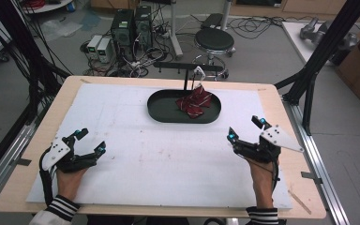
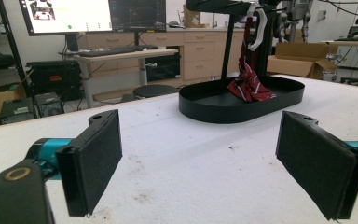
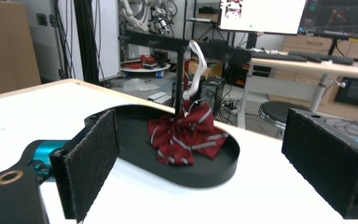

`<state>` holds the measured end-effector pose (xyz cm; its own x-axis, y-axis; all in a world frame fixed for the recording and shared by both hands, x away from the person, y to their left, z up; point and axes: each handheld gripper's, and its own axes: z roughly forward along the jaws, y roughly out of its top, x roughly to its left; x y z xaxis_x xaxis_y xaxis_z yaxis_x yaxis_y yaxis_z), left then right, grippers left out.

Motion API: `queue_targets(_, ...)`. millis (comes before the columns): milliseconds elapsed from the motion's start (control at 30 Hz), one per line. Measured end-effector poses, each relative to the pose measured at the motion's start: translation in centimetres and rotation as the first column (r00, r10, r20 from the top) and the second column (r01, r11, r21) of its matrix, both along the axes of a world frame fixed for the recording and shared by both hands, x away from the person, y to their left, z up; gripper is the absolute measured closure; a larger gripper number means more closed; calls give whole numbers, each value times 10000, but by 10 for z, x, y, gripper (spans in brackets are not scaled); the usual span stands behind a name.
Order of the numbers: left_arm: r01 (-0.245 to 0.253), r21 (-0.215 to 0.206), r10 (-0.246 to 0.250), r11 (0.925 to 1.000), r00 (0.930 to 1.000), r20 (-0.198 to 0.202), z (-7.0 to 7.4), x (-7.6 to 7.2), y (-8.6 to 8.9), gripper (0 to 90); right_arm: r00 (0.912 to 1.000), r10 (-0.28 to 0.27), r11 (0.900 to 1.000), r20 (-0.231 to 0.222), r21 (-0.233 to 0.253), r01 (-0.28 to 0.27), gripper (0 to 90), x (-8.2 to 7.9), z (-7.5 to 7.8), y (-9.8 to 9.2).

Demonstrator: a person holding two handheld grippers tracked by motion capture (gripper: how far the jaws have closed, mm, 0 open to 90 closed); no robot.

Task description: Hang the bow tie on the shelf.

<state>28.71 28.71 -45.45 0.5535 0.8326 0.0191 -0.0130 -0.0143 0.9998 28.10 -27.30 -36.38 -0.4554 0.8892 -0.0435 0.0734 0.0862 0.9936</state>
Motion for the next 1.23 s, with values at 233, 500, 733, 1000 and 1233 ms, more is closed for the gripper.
queue_targets(233, 5, -18, -5, 10000, 10000, -6, 0, 0, 0, 147, 9997, -252, 9982, -31, 538, 253, 101, -12, -35, -4)
queue_targets(500, -19, -14, 19, 10000, 10000, 1, 0, 0, 0, 146, 9981, -591, 9964, -155, 594, 600, 100, -17, -69, -8)
queue_targets(733, -57, -15, 57, 10000, 10000, 32, 0, 0, 0, 146, 9962, -769, 9952, -400, 570, 791, 100, -17, -86, -9)
queue_targets(1000, -105, -76, 105, 9999, 9999, 35, 0, 0, 1, 146, 9964, -832, 9949, -173, 556, 841, 101, -19, -88, -9)
queue_targets(1233, -146, -58, 146, 9999, 9999, 43, 0, -1, 0, 146, 9964, -830, 9957, 142, 415, 824, 101, -22, -89, -7)
